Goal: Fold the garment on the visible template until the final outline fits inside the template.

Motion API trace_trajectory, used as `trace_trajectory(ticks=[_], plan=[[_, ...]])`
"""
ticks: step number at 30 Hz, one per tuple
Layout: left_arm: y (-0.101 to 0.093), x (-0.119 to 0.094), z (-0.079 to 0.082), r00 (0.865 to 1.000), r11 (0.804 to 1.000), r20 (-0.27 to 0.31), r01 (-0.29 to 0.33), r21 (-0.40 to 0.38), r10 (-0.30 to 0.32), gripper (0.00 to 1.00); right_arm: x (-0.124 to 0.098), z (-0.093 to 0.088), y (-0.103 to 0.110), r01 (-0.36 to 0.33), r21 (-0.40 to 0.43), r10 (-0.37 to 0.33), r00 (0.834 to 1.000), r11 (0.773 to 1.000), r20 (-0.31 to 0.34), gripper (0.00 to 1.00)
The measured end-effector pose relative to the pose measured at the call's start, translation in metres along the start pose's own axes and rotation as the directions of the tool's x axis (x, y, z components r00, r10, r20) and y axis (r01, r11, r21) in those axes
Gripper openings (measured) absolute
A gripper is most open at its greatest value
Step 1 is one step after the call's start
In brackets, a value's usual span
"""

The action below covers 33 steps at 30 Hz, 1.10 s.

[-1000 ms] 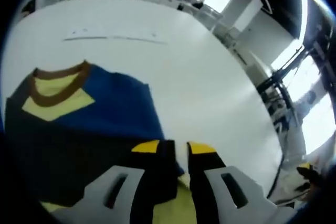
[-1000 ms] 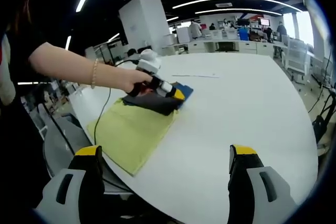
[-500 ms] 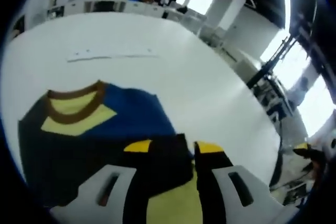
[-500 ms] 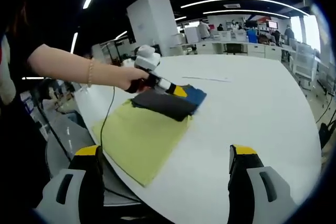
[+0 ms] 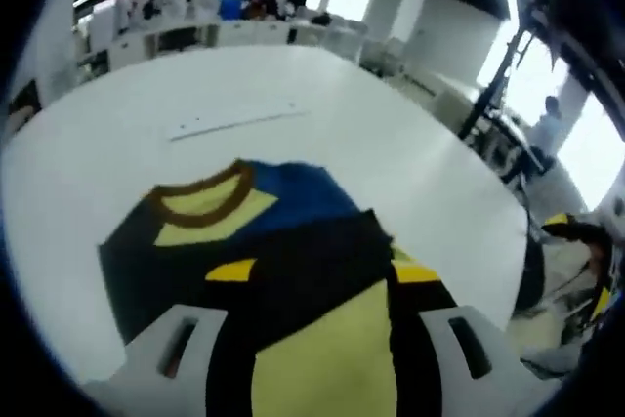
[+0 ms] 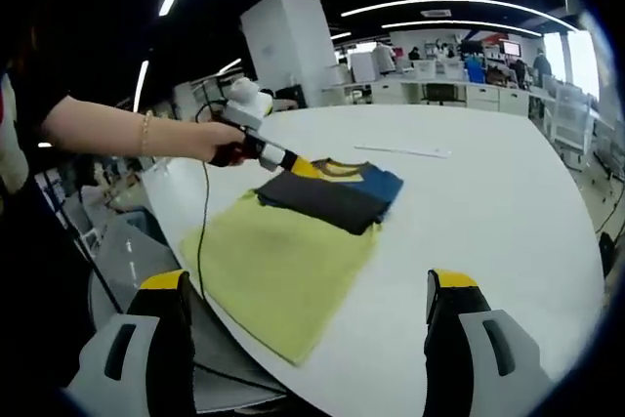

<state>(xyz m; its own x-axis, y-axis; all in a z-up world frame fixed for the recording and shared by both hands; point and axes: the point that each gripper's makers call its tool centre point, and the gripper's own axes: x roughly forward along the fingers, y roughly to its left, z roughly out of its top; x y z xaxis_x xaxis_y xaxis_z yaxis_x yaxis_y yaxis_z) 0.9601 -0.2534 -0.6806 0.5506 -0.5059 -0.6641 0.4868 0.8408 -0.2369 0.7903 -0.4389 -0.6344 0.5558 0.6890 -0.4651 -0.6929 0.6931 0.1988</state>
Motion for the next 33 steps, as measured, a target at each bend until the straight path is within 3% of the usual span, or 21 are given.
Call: trace_trajectory(ticks=[14,26,33], plan=[[0.023,-0.065,-0.014,1.0,1.0,0.025,-0.009,0.029,0.008,0.63,0.019,0.01,0.025,-0.008,-0.017,0.008,1.0,1.0,0.01,1.0],[0.037,-0.124,-0.025,0.994,0.999,0.104,-0.029,-0.023,0.031,0.74,0.026,0.022,0.028,0.002,-0.033,-0.002,1.0,0.999,0.01,1.0],[0.043,-0.161,-0.032,0.983,0.997,0.172,-0.054,-0.06,0.064,0.83,0.032,0.031,0.033,-0.005,-0.052,0.006,1.0,0.999,0.007,1.0]])
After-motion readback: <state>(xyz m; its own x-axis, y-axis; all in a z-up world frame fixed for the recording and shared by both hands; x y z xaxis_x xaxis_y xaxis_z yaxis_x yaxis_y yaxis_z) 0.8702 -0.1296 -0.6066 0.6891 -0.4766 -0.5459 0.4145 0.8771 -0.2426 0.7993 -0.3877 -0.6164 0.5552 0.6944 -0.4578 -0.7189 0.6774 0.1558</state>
